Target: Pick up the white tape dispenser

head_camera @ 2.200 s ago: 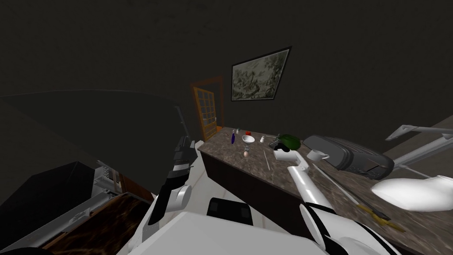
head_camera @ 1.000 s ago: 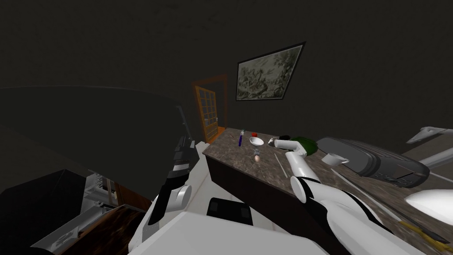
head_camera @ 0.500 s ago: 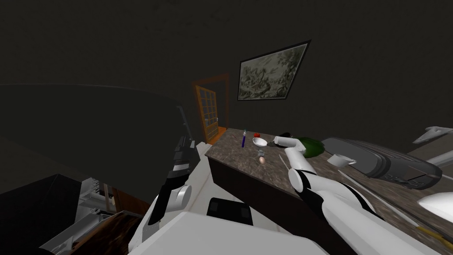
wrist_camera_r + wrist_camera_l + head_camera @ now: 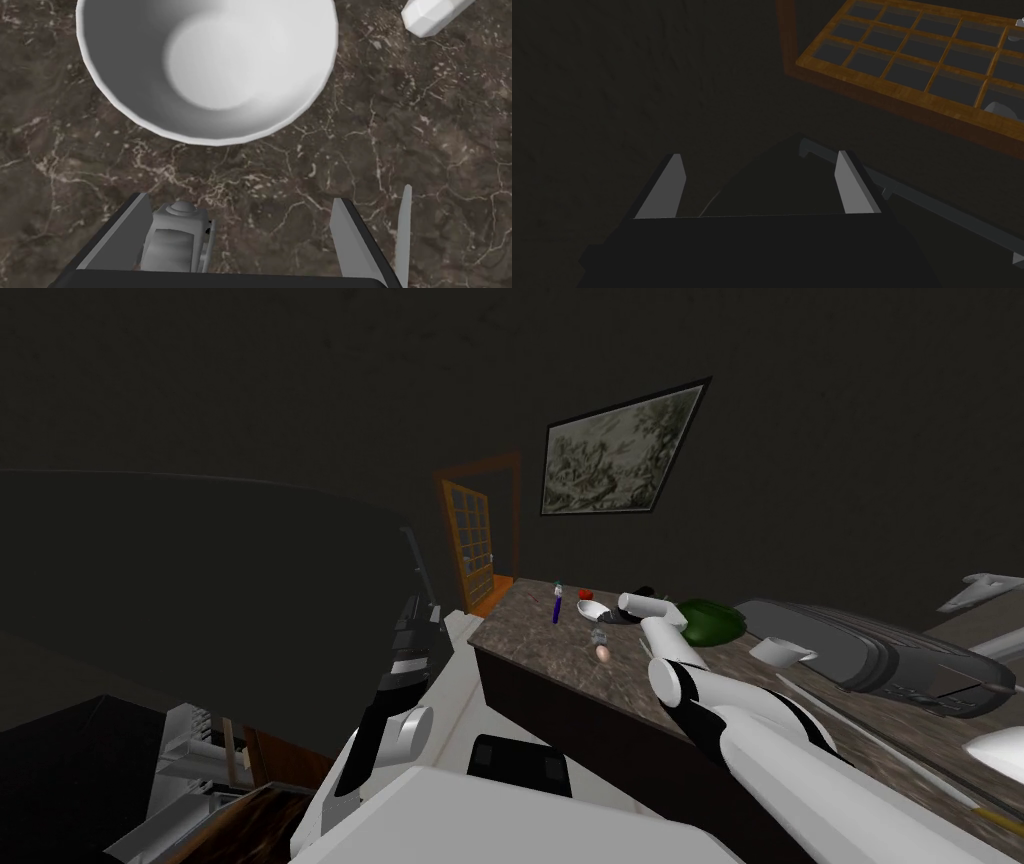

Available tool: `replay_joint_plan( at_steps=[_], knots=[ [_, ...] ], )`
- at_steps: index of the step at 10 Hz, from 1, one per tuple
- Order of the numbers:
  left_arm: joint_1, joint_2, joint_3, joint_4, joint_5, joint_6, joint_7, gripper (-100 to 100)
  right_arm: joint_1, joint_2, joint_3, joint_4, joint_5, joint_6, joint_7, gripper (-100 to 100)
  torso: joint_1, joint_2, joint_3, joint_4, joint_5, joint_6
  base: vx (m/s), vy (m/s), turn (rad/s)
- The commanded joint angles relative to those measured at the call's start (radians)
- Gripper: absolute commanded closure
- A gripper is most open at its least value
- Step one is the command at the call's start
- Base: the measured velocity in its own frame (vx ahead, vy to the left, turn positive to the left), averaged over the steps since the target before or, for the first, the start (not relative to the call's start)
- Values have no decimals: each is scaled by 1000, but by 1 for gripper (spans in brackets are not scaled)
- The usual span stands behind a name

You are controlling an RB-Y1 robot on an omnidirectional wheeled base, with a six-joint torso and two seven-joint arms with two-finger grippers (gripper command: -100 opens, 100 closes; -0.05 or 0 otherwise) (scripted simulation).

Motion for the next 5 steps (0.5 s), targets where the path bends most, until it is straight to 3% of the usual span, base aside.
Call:
replay_joint_plan(
  at_steps=[1,2,4,5],
  knots=[
    [0,0,0,0,0,0,0,0,-19,-7,-7,42,-9,16,-3,-100,0,0,0,0,0,0,19,55,-14],
    [0,0,0,0,0,0,0,0,-19,-7,-7,42,-9,16,-3,-100,-2,1,1,0,0,0,2,18,1],
    [0,0,0,0,0,0,0,0,-36,-4,-27,105,-30,72,-19,-100,-4,2,1,0,-1,0,16,42,-40],
    [0,0,0,0,0,0,0,0,-36,-4,-27,103,-30,72,-19,-100,-3,2,1,0,-1,1,17,44,-24]
  ],
)
